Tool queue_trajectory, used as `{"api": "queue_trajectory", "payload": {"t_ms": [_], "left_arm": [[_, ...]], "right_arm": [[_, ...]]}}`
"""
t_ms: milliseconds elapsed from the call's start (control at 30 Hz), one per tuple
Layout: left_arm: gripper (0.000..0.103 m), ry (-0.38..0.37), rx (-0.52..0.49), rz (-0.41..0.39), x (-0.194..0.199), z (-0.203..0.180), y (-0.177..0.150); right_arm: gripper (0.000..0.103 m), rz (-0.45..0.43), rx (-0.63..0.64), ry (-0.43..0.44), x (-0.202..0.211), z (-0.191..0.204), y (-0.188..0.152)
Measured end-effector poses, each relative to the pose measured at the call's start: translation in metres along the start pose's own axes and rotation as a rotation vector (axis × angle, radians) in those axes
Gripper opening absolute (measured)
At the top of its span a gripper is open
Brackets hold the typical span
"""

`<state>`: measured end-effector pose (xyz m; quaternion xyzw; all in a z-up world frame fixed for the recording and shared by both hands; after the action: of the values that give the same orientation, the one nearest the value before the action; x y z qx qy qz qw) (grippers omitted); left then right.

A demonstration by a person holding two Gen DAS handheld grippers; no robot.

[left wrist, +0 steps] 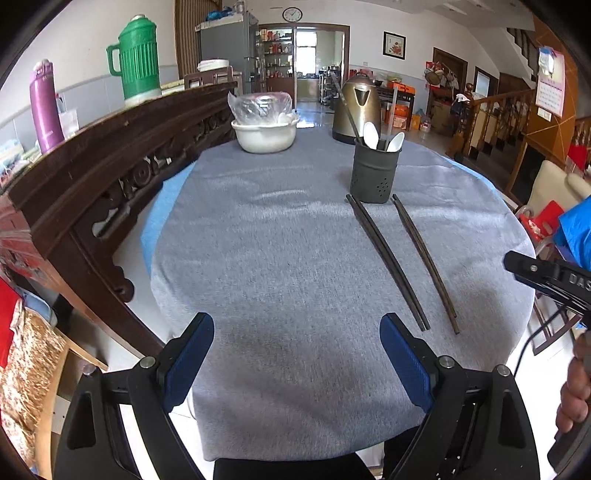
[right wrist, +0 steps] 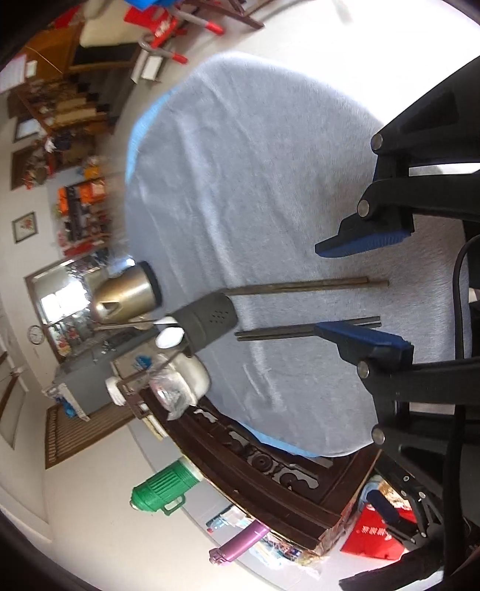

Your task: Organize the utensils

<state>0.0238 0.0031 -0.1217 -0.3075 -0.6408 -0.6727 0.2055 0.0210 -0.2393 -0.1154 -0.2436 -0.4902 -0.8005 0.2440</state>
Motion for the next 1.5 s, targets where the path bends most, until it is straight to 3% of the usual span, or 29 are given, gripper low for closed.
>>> {"api": "queue_trajectory", "payload": {"t_ms": [167, 367, 700, 1033, 1500], "left_arm": [[0.091, -0.031, -0.006, 0.032, -0.027, -0.003, 0.006], [0.091, -0.076, -0.054, 0.059, -0.075, -0.020, 0.041], [0.091, -0.128, -0.052, 0.146, -0.159, -0.046, 0.071], [0.089, -0.108, -0.091, 0.191, -0.196, -0.058, 0.074], [0.088, -0.147, -0.093, 0.208, -0.206, -0.060, 0.076]], "right_arm": [[0.037, 0.064, -0.037, 0.030, -0.039, -0.005, 0.006], [0.033, 0.119, -0.065, 0.060, -0.088, -0.007, 0.030], [0.021, 0.234, -0.028, 0.067, -0.171, -0.010, 0.046], [0.017, 0.295, 0.066, 0.041, -0.195, -0.001, 0.043], [0.015, 0.308, -0.027, 0.098, -0.193, -0.012, 0.051]]}}
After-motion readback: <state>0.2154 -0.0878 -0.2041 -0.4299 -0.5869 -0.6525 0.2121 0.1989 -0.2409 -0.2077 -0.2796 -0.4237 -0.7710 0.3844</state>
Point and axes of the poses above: each gripper's, at about its wrist camera, not at the fingertips, and x roughly against the way its jaws point, z to its left, y to its top, the point moved 9 cm from there along -x, roughly the way its jaws point, and after that the axes turned 4 degrees about -z, right-handed, at the moved point
